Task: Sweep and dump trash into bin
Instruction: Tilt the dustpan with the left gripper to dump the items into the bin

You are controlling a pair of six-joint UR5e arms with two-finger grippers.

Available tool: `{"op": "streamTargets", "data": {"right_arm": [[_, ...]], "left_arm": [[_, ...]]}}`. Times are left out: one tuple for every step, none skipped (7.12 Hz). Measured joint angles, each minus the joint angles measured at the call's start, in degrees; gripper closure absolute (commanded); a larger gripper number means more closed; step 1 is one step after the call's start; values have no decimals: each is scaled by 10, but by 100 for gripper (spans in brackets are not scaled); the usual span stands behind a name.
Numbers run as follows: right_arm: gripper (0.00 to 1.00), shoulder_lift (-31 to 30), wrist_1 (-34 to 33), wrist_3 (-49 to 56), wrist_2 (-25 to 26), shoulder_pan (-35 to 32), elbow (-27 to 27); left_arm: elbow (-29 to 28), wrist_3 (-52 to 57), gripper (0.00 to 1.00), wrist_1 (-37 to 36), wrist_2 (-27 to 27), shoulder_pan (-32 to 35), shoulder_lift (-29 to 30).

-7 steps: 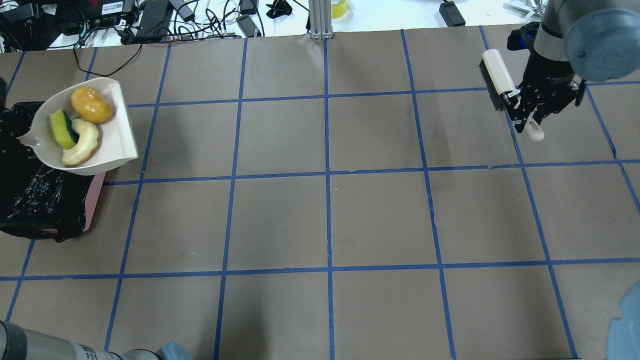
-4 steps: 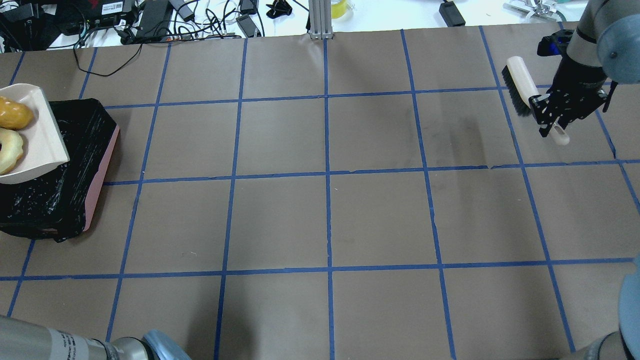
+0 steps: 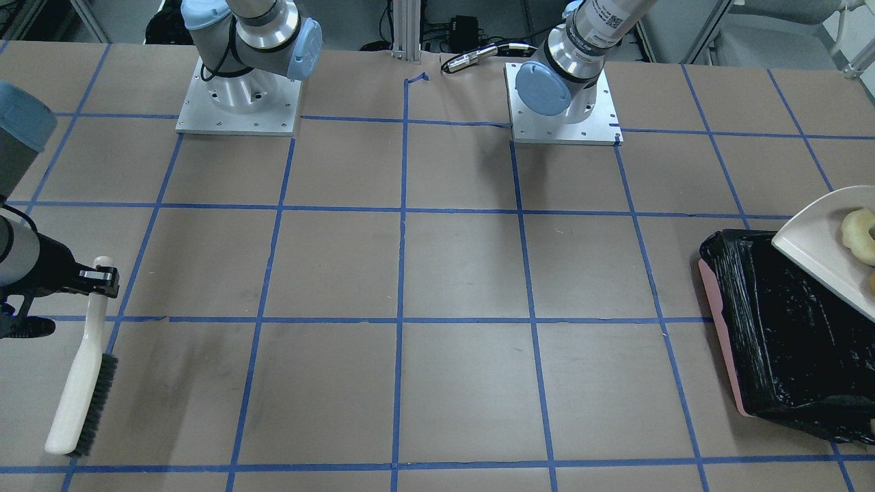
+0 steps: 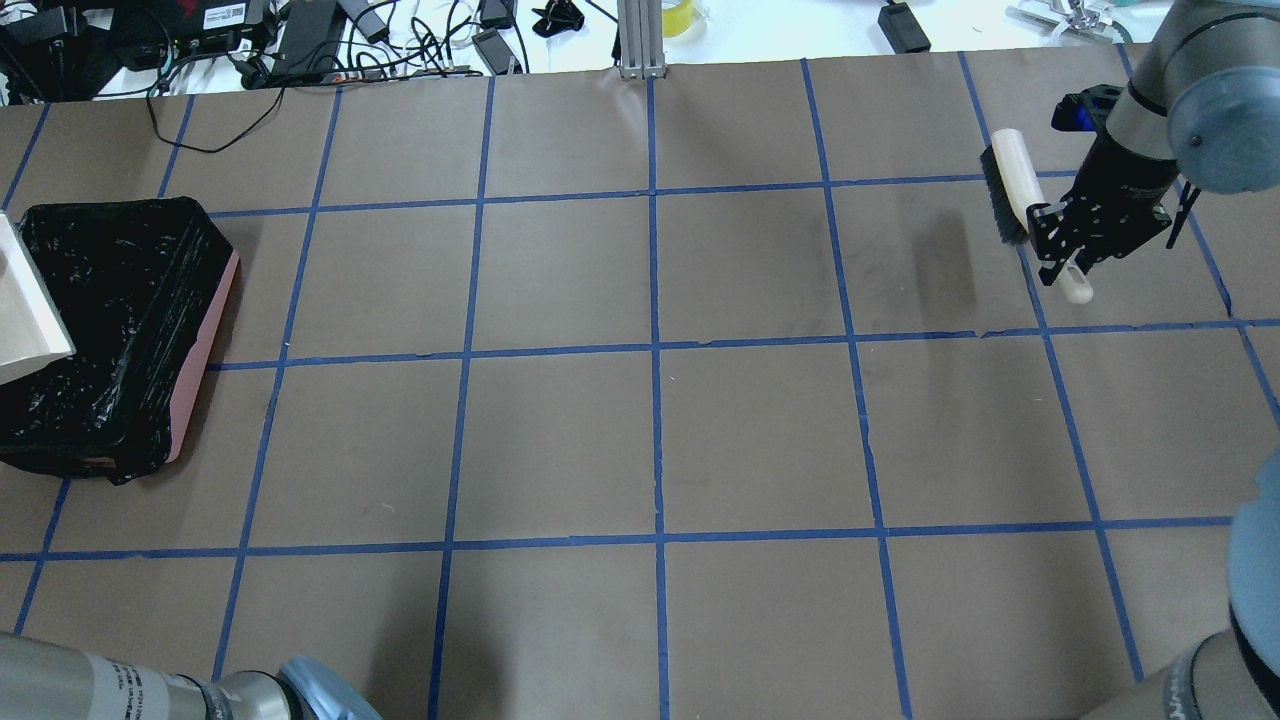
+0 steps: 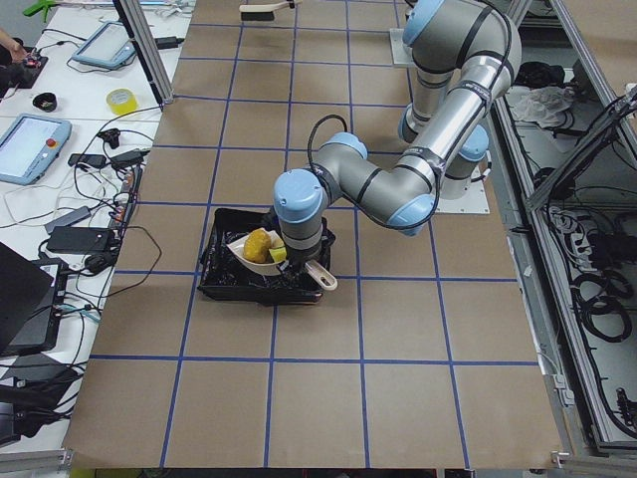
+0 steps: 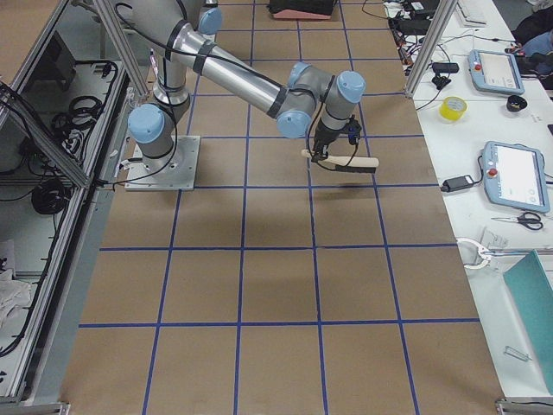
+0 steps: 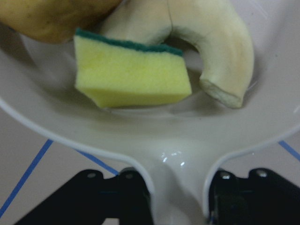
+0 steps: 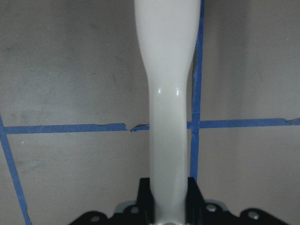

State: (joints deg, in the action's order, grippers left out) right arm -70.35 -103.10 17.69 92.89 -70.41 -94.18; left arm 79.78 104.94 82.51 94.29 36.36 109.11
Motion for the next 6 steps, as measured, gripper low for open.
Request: {"op": "streamTargets", "data": {"right_arm": [[100,2,-7,2,0,0,-7],[100,5,-12,3,1,-1,-10],[100,8,-15,4,2,-1,-11],[100,12,-19,4,2,-1,-12],[100,16,-23,4,3,0,-14],[100,20,-25,4,3,0,-15]], "left_arm": [[-12,0,100,-5,45,8,0],[-24,2,100,-18,101,28,2],[-30,4,100,-38,166,57,5],[-33,4,100,-59,234,90,9],[-32,15,100,-81,290,120,11],[-29,51,100,-122,331,144,13]]}}
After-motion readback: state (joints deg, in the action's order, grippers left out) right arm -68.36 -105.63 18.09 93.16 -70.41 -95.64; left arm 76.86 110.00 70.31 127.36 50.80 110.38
